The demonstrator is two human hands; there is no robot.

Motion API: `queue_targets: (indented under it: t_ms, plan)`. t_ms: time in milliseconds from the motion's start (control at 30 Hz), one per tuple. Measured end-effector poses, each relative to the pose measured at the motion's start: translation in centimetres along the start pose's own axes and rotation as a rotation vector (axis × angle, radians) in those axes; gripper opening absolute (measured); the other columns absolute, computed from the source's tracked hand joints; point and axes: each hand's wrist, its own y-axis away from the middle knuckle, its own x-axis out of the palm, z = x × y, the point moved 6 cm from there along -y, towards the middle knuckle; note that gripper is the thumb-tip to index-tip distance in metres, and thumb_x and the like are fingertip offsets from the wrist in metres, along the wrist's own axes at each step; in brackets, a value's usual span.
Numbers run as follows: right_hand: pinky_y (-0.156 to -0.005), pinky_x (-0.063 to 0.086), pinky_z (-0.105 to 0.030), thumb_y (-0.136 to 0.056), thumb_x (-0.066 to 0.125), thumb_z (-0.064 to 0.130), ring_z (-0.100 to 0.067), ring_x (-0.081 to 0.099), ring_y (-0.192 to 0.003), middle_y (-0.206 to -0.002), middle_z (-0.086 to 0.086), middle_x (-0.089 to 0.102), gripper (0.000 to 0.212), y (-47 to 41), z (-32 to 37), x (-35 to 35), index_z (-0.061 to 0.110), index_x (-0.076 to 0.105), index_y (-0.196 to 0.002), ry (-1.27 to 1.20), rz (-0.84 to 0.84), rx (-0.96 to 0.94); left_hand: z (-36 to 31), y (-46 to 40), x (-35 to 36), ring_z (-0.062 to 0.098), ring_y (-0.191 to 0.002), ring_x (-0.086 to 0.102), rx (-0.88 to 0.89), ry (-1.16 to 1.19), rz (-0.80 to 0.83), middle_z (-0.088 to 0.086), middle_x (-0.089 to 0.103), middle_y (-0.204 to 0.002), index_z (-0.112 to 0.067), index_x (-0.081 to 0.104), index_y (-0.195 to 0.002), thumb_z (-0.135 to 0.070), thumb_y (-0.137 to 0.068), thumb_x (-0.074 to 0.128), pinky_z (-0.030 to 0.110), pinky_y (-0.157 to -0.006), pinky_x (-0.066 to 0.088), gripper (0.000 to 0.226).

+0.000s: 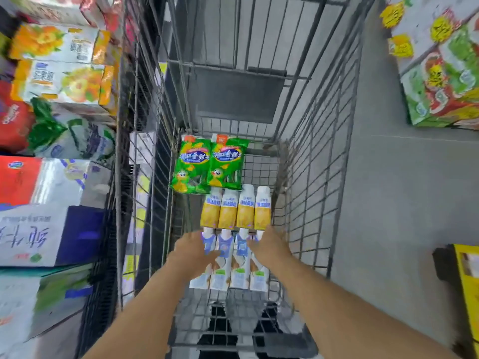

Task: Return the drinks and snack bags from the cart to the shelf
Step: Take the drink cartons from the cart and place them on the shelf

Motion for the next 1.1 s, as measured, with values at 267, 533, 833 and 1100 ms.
queue_targets:
  t_ms: [267,533,833,1100]
  plan:
    - [-0.05,0.031,-0.025,-0.095,0.06,0.022,-0.022,0.052,-0.075,-0.081,-0.003,0.053,0.021,-5.2,-5.7,4.0,0.009,0.046,-0.085,-0.152,-0.069,0.211,3.7,-5.7,4.2,0.03,-0.102,0.06,-0.171,0.334,0.028,0.015,0.053,-0.128,-0.004,0.042,-0.131,-0.037,-0.092,0.065,0.032,-0.071,0.045,0.057]
    - [-0.075,0.045,-0.033,-0.09,0.07,0.026,-0.022,0.052,-0.086,-0.091,-0.003,0.053,0.03,-6.9,-6.9,5.8,0.011,0.044,-0.086,-0.315,-0.103,0.273,4.7,-7.3,5.2,0.028,-0.097,0.063,-0.224,0.393,0.008,0.013,0.058,-0.118,-0.004,0.048,-0.124,-0.04,-0.086,0.072,0.03,-0.064,0.047,0.058]
    - [-0.076,0.051,-0.033,-0.074,0.085,0.031,-0.03,0.064,-0.105,-0.118,-0.012,0.063,0.062,-7.0,-6.7,5.9,0.002,0.053,-0.119,-0.237,-0.075,0.217,4.3,-6.7,5.1,0.022,-0.086,0.062,-0.245,0.383,0.071,0.005,0.055,-0.105,-0.009,0.043,-0.123,-0.039,-0.079,0.08,0.03,-0.063,0.048,0.065]
    - [-0.083,0.05,-0.031,-0.069,0.09,0.027,-0.023,0.064,-0.1,-0.114,-0.004,0.066,0.06,-1.8,-1.7,-1.3,0.011,0.056,-0.115,-0.324,-0.085,0.016,1.6,-0.8,-1.6,0.015,-0.075,0.065,-0.117,0.58,-0.055,0.007,0.062,-0.112,-0.012,0.051,-0.115,-0.029,-0.074,0.087,0.026,-0.052,0.053,0.056]
